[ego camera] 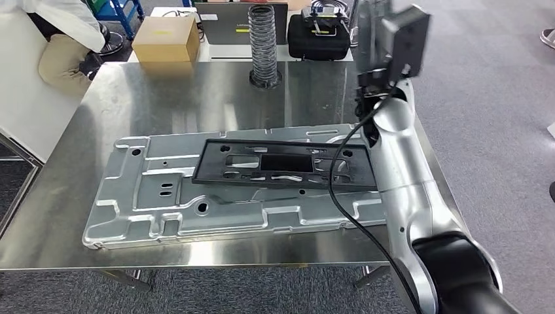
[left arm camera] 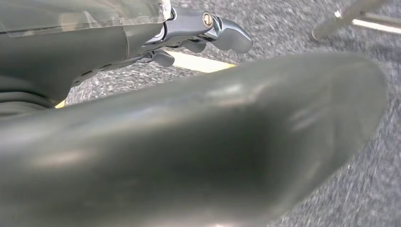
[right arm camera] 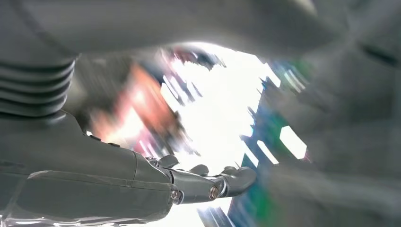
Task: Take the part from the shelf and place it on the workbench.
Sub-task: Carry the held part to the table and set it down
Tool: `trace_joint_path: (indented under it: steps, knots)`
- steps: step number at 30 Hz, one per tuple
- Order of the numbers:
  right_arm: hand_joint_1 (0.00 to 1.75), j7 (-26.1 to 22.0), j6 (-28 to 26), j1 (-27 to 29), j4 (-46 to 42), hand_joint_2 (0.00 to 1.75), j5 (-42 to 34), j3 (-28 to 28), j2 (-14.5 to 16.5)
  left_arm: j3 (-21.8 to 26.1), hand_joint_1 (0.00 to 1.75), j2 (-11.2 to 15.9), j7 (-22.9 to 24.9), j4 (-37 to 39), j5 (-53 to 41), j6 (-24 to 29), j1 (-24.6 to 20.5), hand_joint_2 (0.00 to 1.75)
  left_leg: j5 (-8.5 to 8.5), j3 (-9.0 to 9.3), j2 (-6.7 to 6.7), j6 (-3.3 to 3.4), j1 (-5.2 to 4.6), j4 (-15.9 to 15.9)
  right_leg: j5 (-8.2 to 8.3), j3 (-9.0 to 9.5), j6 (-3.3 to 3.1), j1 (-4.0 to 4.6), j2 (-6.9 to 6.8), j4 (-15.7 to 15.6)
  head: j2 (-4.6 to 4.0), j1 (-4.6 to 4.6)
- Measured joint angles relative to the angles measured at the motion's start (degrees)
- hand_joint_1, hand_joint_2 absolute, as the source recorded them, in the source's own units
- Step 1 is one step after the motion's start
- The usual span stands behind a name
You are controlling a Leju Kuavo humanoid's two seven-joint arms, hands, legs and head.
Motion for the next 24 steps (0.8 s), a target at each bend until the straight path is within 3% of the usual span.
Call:
trace_joint_path:
  steps: [2, 4, 6, 8, 9, 10, 11, 14, 15, 18, 19, 20, 21, 23, 24]
  knots:
    - [0.00, -0.98, -3.68, 6.90, -11.53, 1.75, 0.82, -0.26, -2.37, 0.60, 0.00, -0.24, 0.03, 0.00, 0.36, 0.36, 0.31, 0.00, 0.23, 0.03, -0.23, -0.62, 0.03, -0.24, 0.24, 0.20, -0.18, 0.23, -0.05, -0.77, 0.01, 0.10]
    - [0.00, -2.95, -5.11, 14.04, -20.94, 1.75, 1.09, -0.77, -4.40, 1.18, 0.00, -0.38, 0.06, 0.00, 0.61, 0.72, 0.59, 0.00, -0.45, 0.08, -0.05, -1.17, 0.00, -0.06, 0.78, 0.47, -0.57, -0.17, -0.22, -1.59, 0.00, 0.09]
    - [0.00, -5.51, -6.10, 21.01, -28.88, 1.75, 1.26, -1.30, -5.98, 1.73, 0.00, -0.43, 0.12, 0.01, 0.86, 1.01, 0.69, 0.00, -3.95, -1.09, 0.31, -1.58, -0.08, 3.77, 1.49, 0.47, -1.05, -0.57, -0.45, -2.41, -0.01, -0.08]
    - [0.00, -7.18, -6.78, 27.27, -34.36, 1.75, 1.34, -2.03, -7.20, 2.34, 0.00, -0.39, 0.18, 0.01, 1.16, 1.22, 0.69, 0.00, -8.69, -3.31, 0.55, -1.92, -0.07, 11.11, 2.00, -0.11, -1.28, -0.52, -0.51, -2.46, -0.02, -0.20]
    - [0.00, -7.76, -7.04, 30.18, -36.45, 1.75, 1.37, -2.50, -7.63, 2.60, 0.00, -0.36, 0.20, 0.00, 1.29, 1.31, 0.69, 0.00, -10.13, -3.90, 0.57, -2.02, -0.06, 13.89, 2.26, -0.51, -1.28, -0.50, -0.54, -2.36, -0.02, -0.21]
    - [0.00, -8.32, -7.30, 32.95, -38.30, 1.75, 1.43, -3.03, -7.91, 2.82, 0.00, -0.33, 0.18, 0.00, 1.37, 1.38, 0.71, 0.00, -10.52, -3.49, 0.58, -2.07, -0.06, 14.69, 2.56, -0.98, -1.25, -0.49, -0.54, -2.24, -0.02, -0.21]
    - [0.00, -8.86, -7.55, 35.61, -39.94, 1.75, 1.49, -3.59, -8.06, 3.06, 0.00, -0.30, 0.13, 0.00, 1.43, 1.42, 0.71, 0.00, -9.91, -1.88, 0.58, -2.02, -0.06, 13.09, 2.87, -1.50, -1.17, -0.49, -0.50, -2.07, -0.02, -0.22]
    - [0.00, -9.79, -7.84, 42.72, -43.57, 1.75, 1.28, -5.51, -8.28, 3.91, 0.00, -0.09, -0.36, -0.02, 1.73, 1.50, 0.45, 0.00, -6.83, 5.99, 0.50, -1.28, -0.27, 1.10, 3.87, -2.72, -0.59, -0.46, -0.26, -1.49, 0.00, -0.16]
    - [0.00, -9.90, -7.79, 44.58, -44.38, 1.75, 1.03, -6.15, -8.40, 4.15, 0.00, -0.03, -0.58, -0.03, 1.86, 1.54, 0.36, 0.00, -6.37, 7.29, 0.48, -0.91, -0.43, -1.19, 4.19, -2.86, -0.28, -0.46, -0.22, -1.42, 0.00, -0.15]
    - [0.00, -10.08, -7.65, 49.20, -45.76, 1.75, 0.07, -7.77, -8.74, 4.82, 0.00, 0.06, -1.27, -0.07, 2.22, 1.64, 0.40, 0.00, -5.12, 7.19, 0.61, 0.27, -0.78, -1.99, 5.31, -2.82, 0.82, -0.69, -0.12, -1.90, -0.01, -0.33]
    - [0.00, -10.09, -7.72, 50.60, -45.96, 1.75, -0.24, -8.29, -8.89, 5.05, 0.00, 0.06, -1.48, -0.07, 2.30, 1.69, 0.42, 0.00, -4.41, 6.85, 0.75, 0.63, -0.72, -2.16, 4.87, -3.03, 1.16, -0.79, -0.03, -1.72, 0.00, -0.40]
    - [0.00, -10.09, -7.87, 51.89, -46.09, 1.75, -0.53, -8.89, -9.06, 5.25, 0.00, 0.05, -1.64, -0.07, 2.36, 1.76, 0.44, 0.00, -3.62, 6.35, 0.90, 1.02, -0.62, -2.36, 3.32, -3.49, 1.50, -0.89, 0.04, -0.74, 0.00, -0.38]
    - [0.00, -10.09, -8.09, 52.99, -46.16, 1.75, -0.84, -9.52, -9.26, 5.41, 0.00, 0.03, -1.79, -0.07, 2.39, 1.84, 0.49, 0.00, -2.83, 5.71, 1.04, 1.30, -0.49, -2.52, 0.68, -4.26, 1.82, -1.00, 0.09, 1.45, 0.00, -0.25]
    - [0.00, -10.09, -7.92, 54.92, -46.17, 1.75, -1.28, -10.76, -9.44, 5.61, 0.00, -0.01, -2.04, -0.07, 2.40, 1.95, 0.63, 0.00, -1.59, 4.14, 1.20, 1.58, -0.51, -2.46, -5.75, -6.11, 2.39, -1.22, 0.11, 8.81, 0.00, -0.08]
    - [0.00, -10.09, -7.59, 55.77, -46.16, 1.75, -1.35, -11.43, -9.45, 5.70, 0.00, -0.02, -2.13, -0.07, 2.40, 1.96, 0.72, 0.00, -0.98, 3.27, 1.25, 1.53, -0.52, -2.36, -7.62, -6.60, 2.63, -1.28, 0.10, 12.41, 0.00, -0.04]
